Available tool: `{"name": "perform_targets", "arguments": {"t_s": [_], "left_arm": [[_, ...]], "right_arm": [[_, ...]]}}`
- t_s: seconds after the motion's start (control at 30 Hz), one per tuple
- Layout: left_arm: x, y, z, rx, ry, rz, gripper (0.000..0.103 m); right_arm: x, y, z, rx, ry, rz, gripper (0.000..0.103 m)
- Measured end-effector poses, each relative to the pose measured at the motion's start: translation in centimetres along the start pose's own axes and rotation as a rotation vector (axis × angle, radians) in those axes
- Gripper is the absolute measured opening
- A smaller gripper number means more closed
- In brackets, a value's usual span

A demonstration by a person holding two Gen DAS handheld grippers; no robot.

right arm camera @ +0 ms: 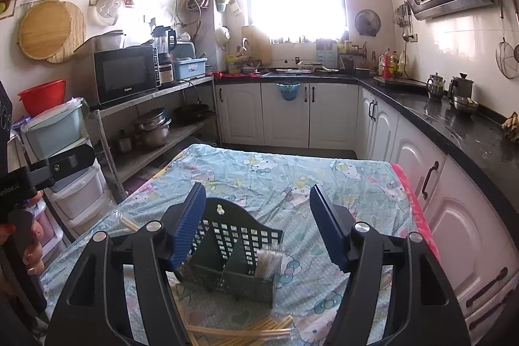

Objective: Organize utensils
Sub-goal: 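Withdraw both tools from the basket back toward the chopstick pile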

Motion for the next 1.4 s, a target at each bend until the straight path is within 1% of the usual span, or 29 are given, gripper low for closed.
{"name": "perform_targets", "arguments": {"t_s": [0.17, 0.37, 0.63, 0.9, 1.07, 1.4], "left_arm": [[-0.9, 1.0, 0.2, 0.000, -0.010, 0.007, 0.092], [-1.8, 2.3, 1.0, -0.029, -0.019, 0.024, 0.092], [-2.6, 4.0, 1.6, -0.025, -0.038, 0.046, 0.092], [-2.8, 5.7, 2.2, -0.017, -0.067, 0.070, 0.092], [-2.5, 7.3, 2.7, -0.022, -0.083, 0.100, 0.092], [-1.6, 10.4, 4.8, -0.069, -0.114, 0.171, 0.092]], "right_arm": [[-1.4, 0.5, 0.4, -0.006, -0.004, 0.003, 0.067], [-2.6, 1.4, 1.5, -0.038, -0.015, 0.018, 0.067], [-3.1, 3.0, 3.2, -0.061, -0.044, 0.047, 0.067], [-2.8, 5.6, 5.8, -0.107, -0.089, 0.102, 0.067], [-2.4, 7.5, 7.4, -0.130, -0.118, 0.141, 0.067], [-1.5, 11.2, 9.8, -0.165, -0.168, 0.228, 0.067]]}}
Point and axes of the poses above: each gripper's, at about its wrist camera, not at the fingertips, and x roughly the way its jaws point, z to its left, y to its underside, the point moved 8 cm from there along x, roughly the way its jaws point, and after that the axes turned 1 degree about -z, right-handed, at the moved point
